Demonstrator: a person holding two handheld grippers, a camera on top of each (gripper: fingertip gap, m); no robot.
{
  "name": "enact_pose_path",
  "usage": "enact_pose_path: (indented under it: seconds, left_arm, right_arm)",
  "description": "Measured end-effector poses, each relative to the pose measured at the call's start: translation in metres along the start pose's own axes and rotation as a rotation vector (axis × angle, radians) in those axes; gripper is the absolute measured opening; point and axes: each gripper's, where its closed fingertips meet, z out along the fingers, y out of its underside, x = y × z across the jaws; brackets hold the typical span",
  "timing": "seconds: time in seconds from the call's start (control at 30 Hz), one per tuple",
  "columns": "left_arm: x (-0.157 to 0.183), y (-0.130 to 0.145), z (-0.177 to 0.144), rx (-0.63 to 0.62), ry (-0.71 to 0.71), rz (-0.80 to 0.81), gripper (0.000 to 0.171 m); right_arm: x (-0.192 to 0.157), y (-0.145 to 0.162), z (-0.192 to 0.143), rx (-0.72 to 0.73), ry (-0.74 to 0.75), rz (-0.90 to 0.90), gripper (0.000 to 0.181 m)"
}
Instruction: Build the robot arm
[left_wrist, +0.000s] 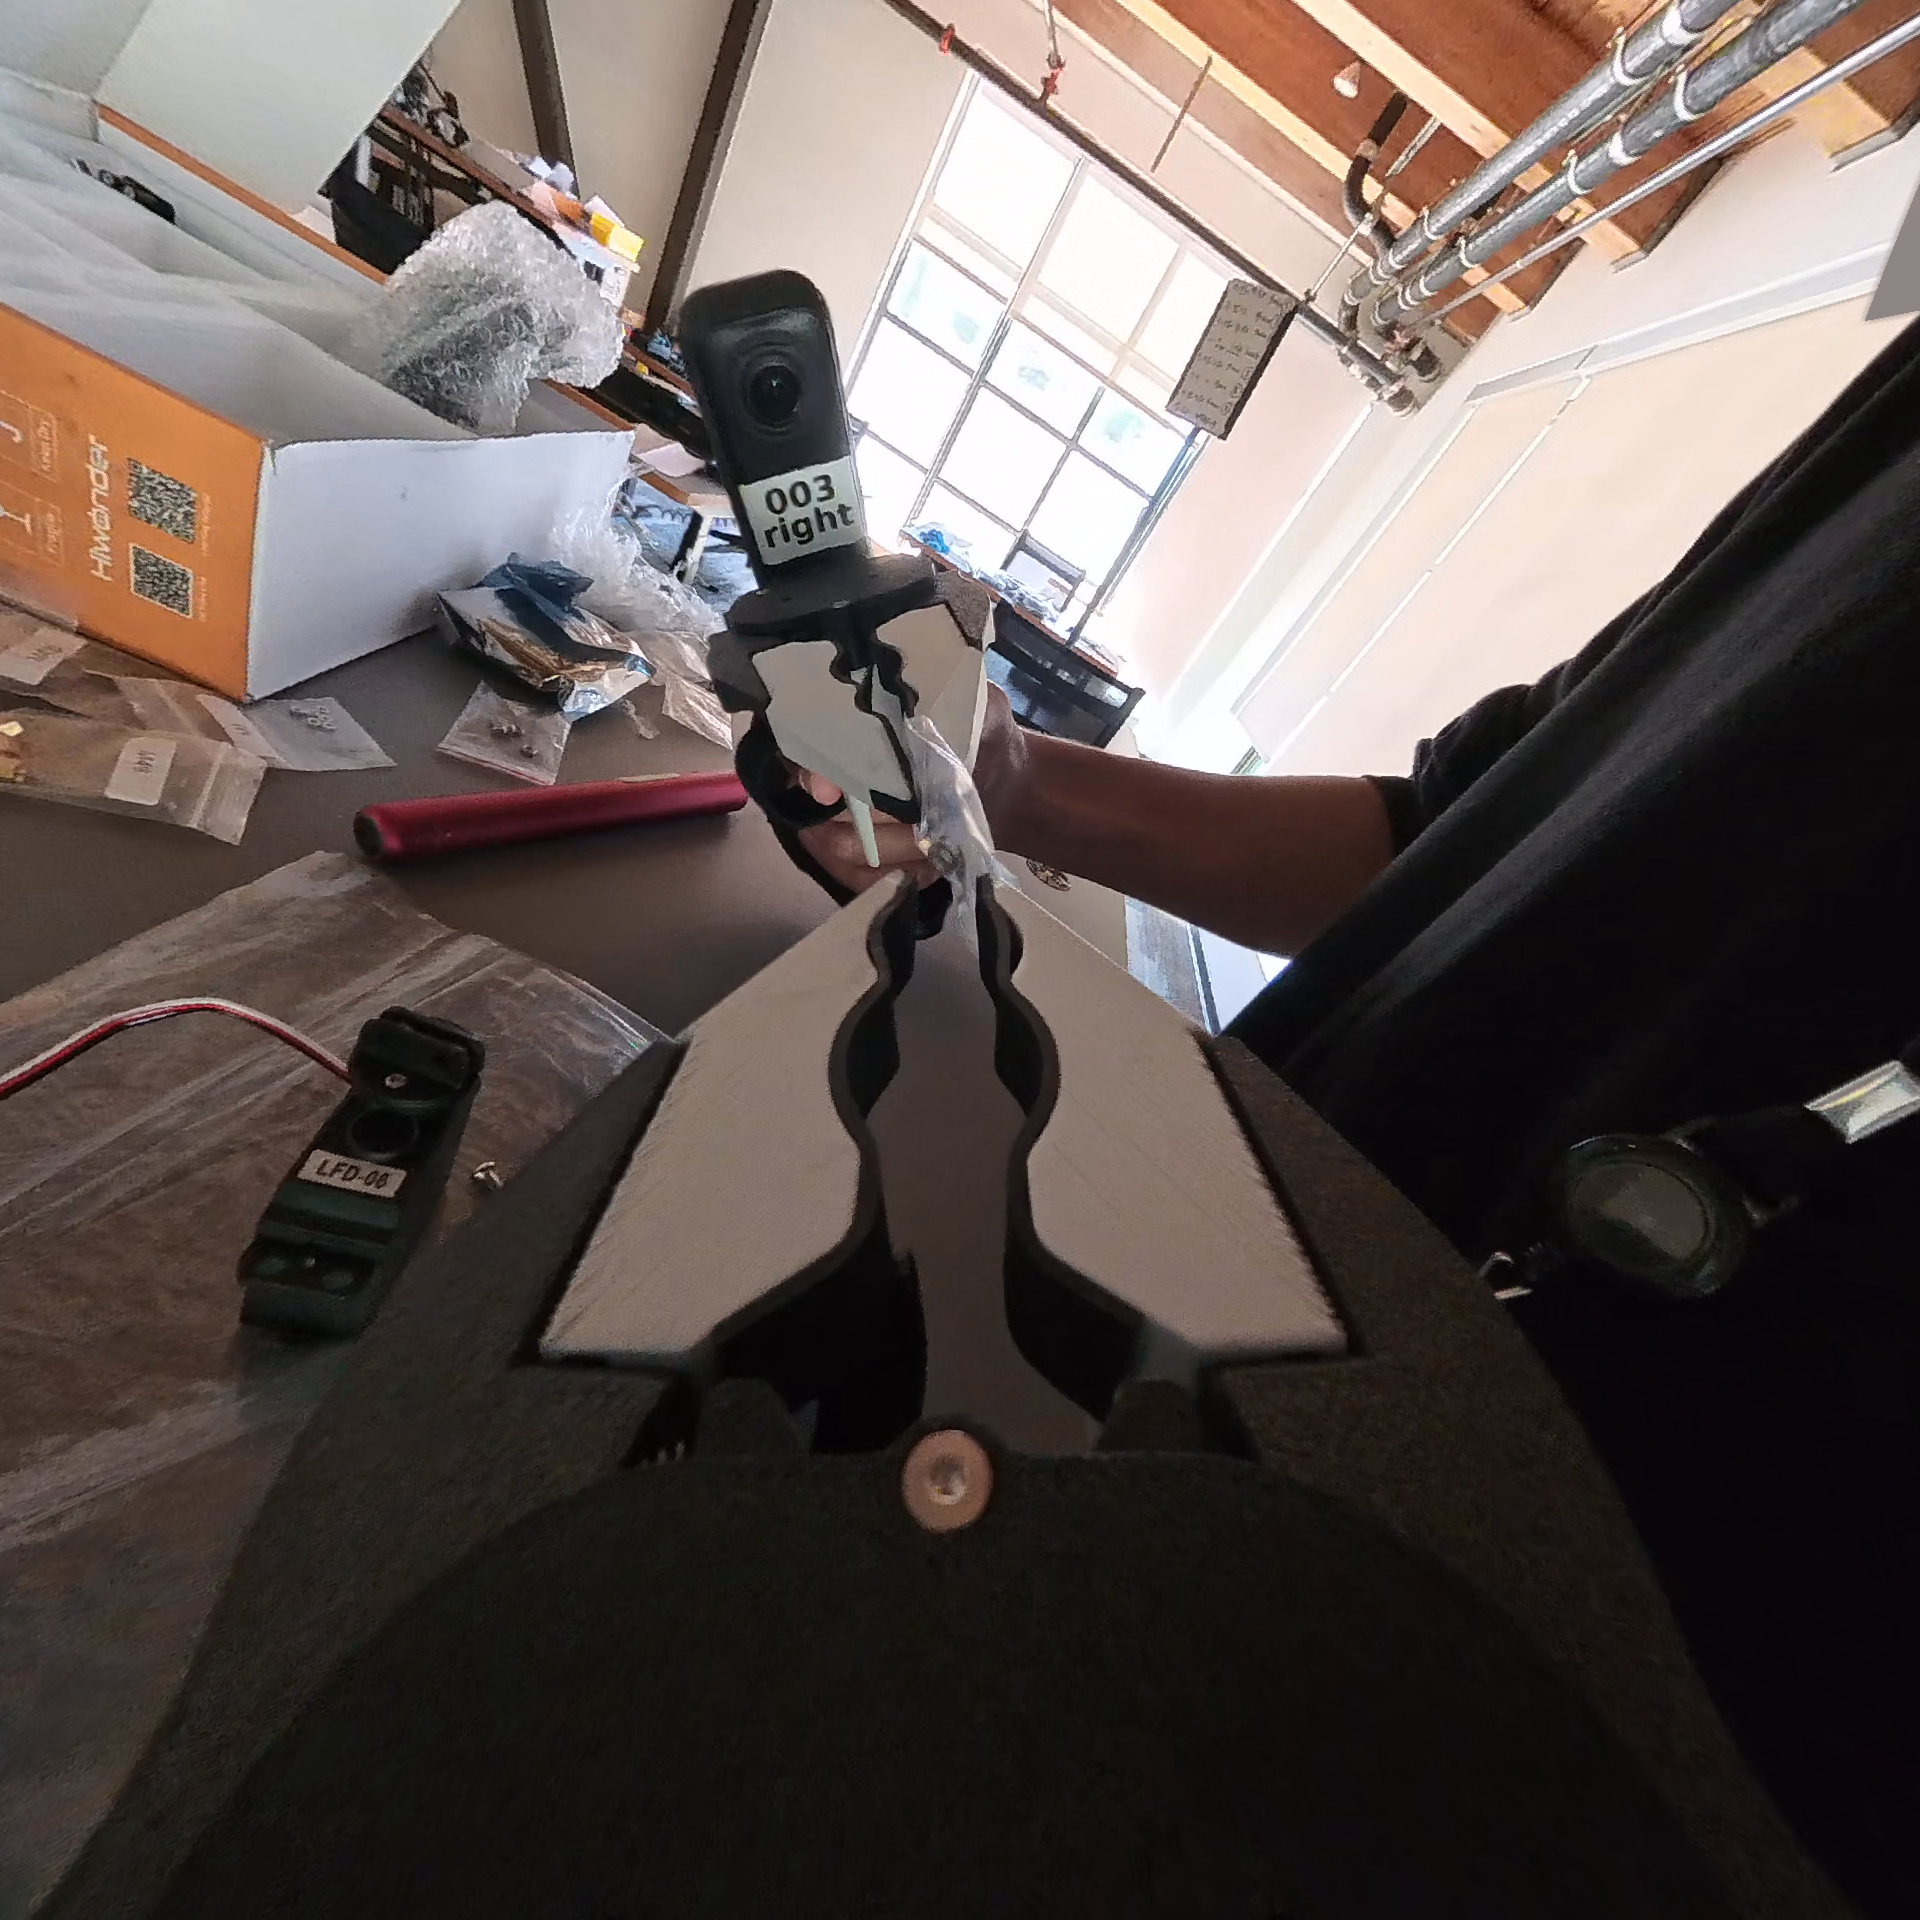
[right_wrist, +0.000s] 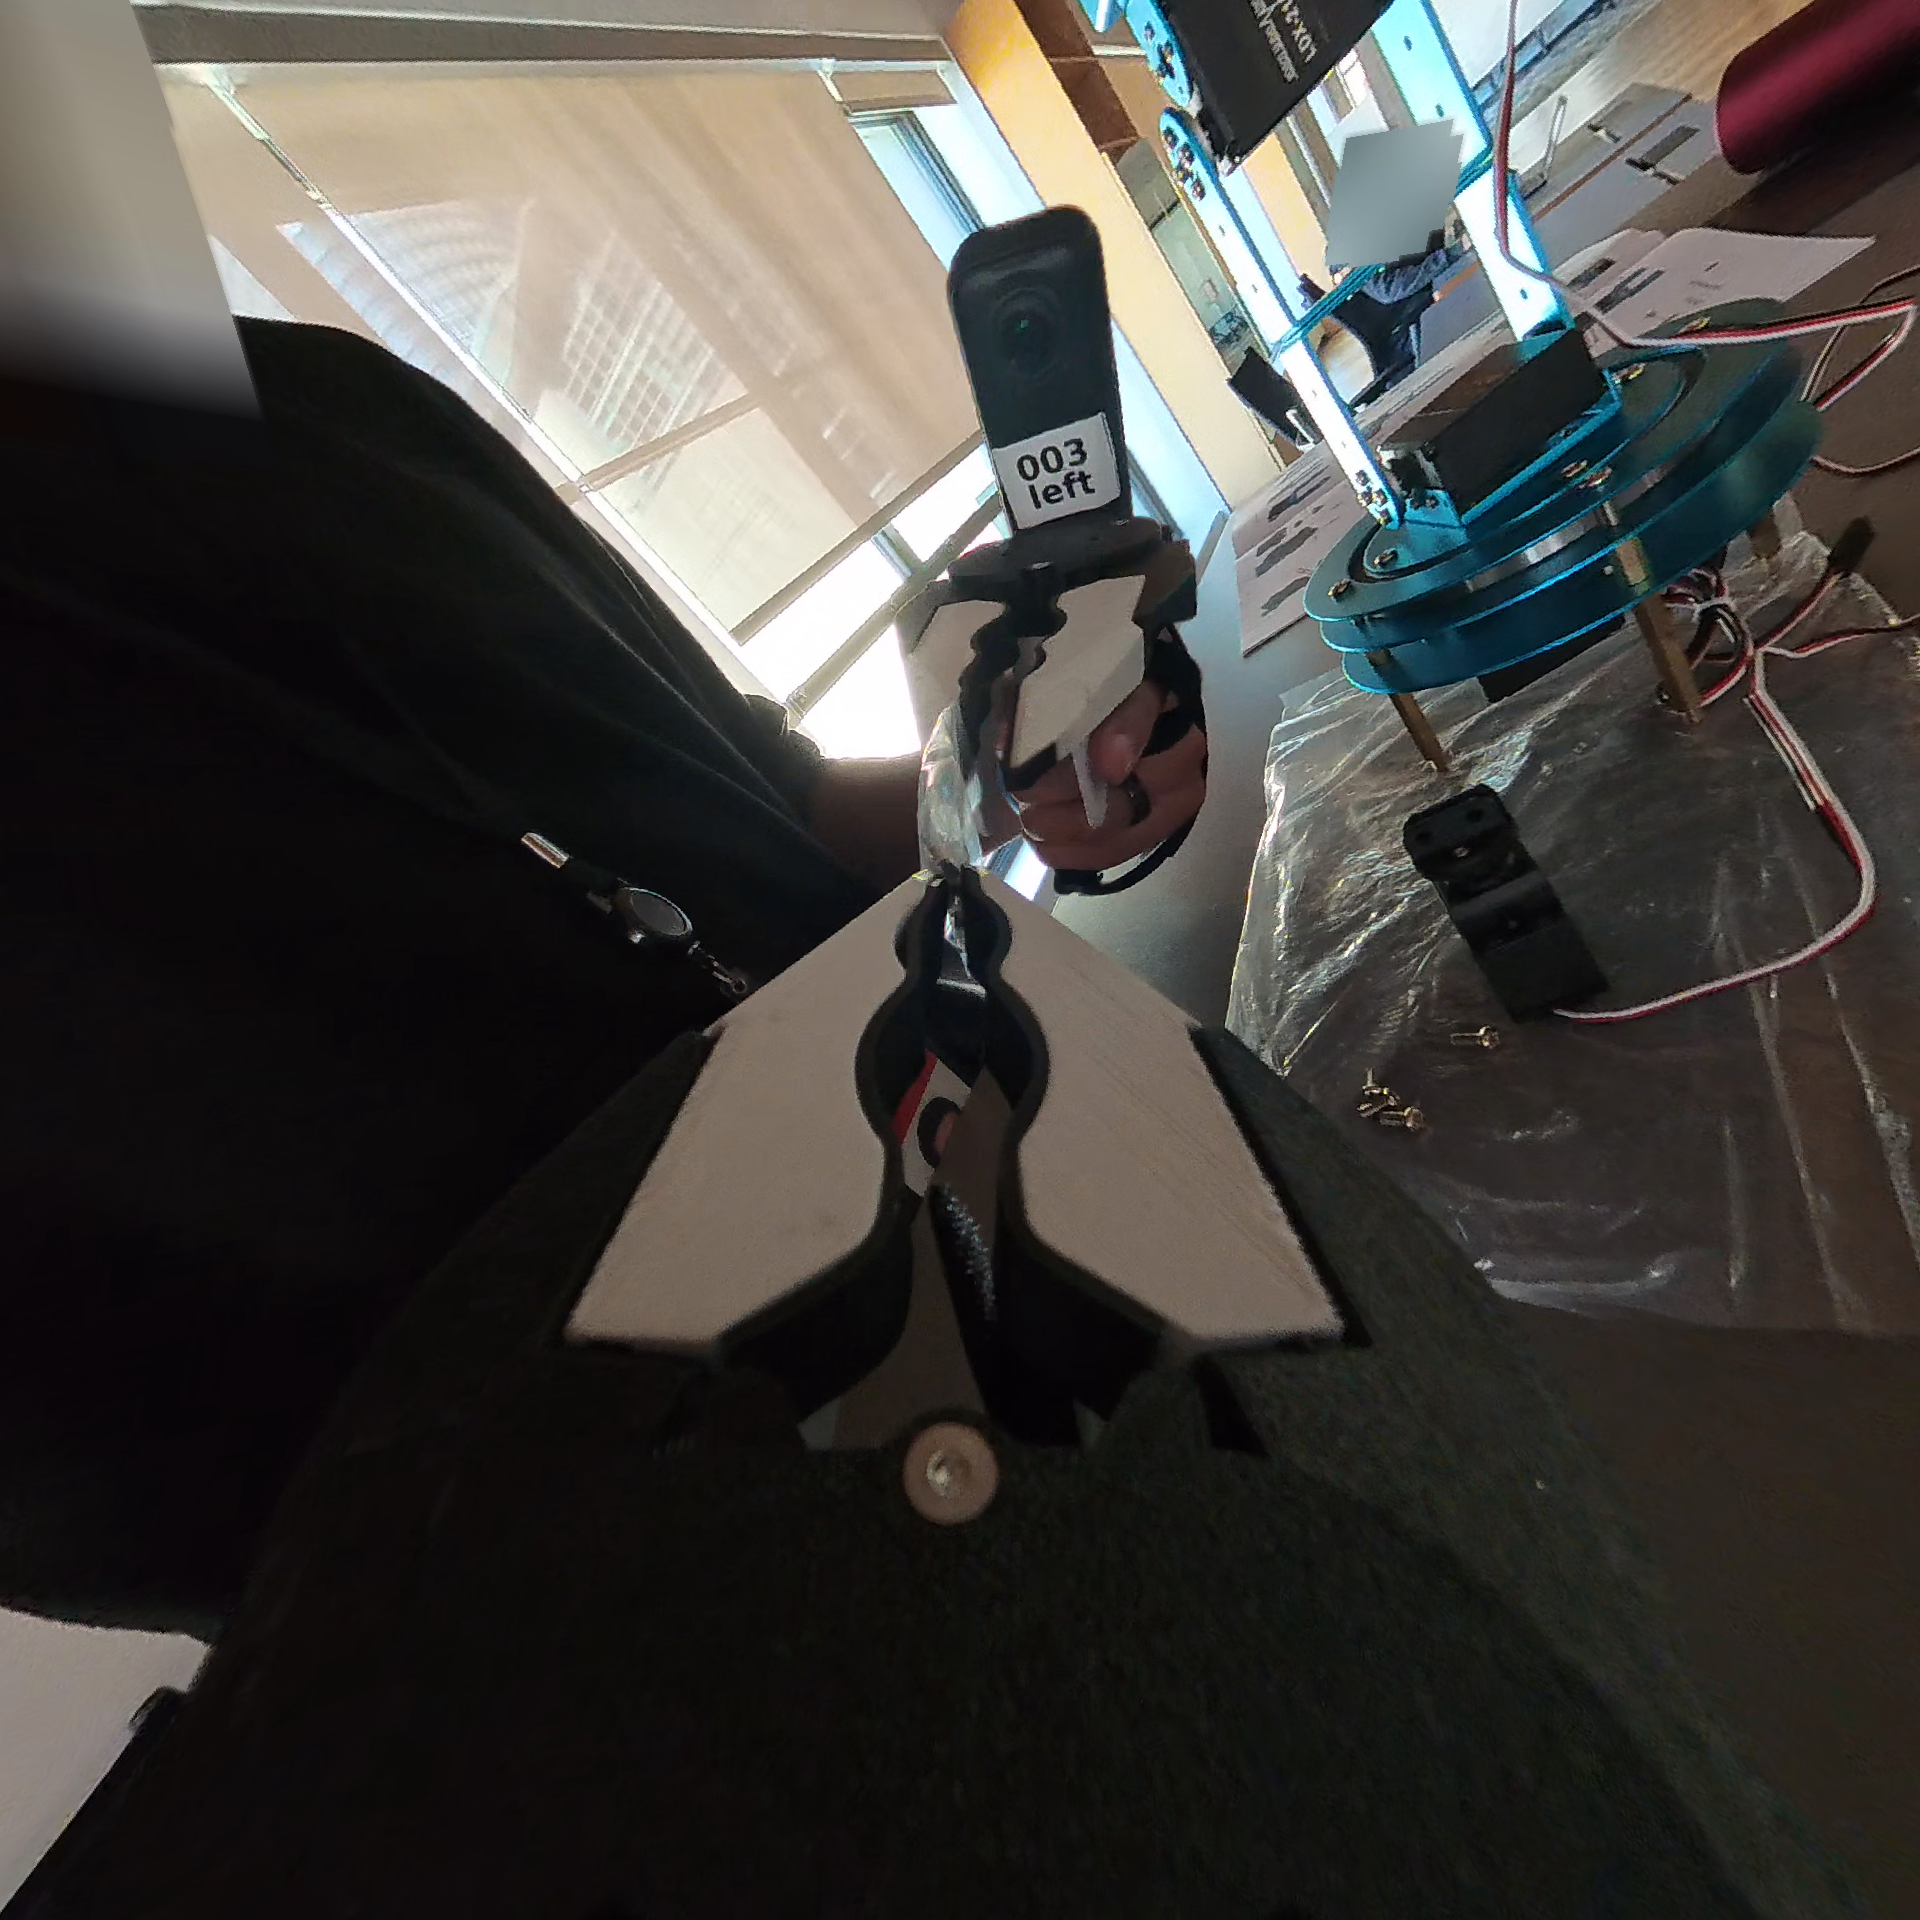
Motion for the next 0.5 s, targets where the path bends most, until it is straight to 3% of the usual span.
enact_pose_path:
  seconds: [0.2, 0.37, 0.5]
  left_arm:
    - [0.007, 0.008, 0.006, -0.020, 0.025, -0.009, 0.000]
    - [-0.027, 0.012, -0.001, -0.050, -0.207, 0.045, 0.000]
    - [-0.029, 0.022, 0.002, -0.083, -0.234, 0.072, 0.000]
  right_arm:
    - [0.002, 0.000, 0.004, 0.001, 0.001, 0.007, 0.000]
    - [0.017, 0.006, -0.006, -0.011, 0.125, 0.006, 0.002]
    - [0.022, 0.011, -0.008, -0.013, 0.162, 0.013, 0.002]
